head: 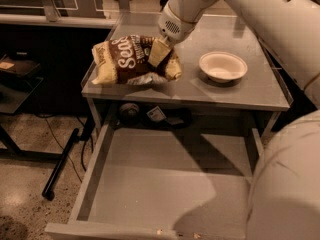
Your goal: Pick brown chip bag from top drawer and place on counter
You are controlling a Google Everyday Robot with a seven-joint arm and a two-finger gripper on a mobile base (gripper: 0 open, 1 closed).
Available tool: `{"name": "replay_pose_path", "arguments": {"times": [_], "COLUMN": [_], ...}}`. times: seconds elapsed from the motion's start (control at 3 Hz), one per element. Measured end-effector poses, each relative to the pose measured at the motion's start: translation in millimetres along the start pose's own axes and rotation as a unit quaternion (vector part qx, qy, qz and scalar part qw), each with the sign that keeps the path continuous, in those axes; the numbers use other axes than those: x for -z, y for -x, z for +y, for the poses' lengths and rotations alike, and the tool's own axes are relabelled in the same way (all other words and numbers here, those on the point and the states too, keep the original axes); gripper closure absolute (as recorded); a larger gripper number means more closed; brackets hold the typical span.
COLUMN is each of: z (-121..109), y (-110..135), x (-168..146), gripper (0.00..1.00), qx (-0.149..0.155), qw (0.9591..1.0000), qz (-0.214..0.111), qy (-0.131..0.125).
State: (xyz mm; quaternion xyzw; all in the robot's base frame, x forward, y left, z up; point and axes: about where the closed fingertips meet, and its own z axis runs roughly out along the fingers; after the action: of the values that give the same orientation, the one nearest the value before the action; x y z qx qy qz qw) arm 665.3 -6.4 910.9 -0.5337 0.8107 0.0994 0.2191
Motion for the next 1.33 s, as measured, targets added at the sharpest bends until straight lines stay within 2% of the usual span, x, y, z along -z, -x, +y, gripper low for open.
{"name": "replay_pose_path", "arguments": {"times": [0.33, 0.67, 1.0, 1.33], "z": [-16, -27, -36, -38], "y": [22, 31, 30, 20], "x": [0, -2, -17, -44], "gripper": [1.00, 1.00, 1.00, 1.00], "qx": [0.009, 0.014, 0.014, 0.008], "qw": [0.9999, 0.9998, 0.9998, 0.9999], "qz": [0.002, 0.000, 0.008, 0.008], "qy": [-0.005, -0.014, -0.015, 0.008]}}
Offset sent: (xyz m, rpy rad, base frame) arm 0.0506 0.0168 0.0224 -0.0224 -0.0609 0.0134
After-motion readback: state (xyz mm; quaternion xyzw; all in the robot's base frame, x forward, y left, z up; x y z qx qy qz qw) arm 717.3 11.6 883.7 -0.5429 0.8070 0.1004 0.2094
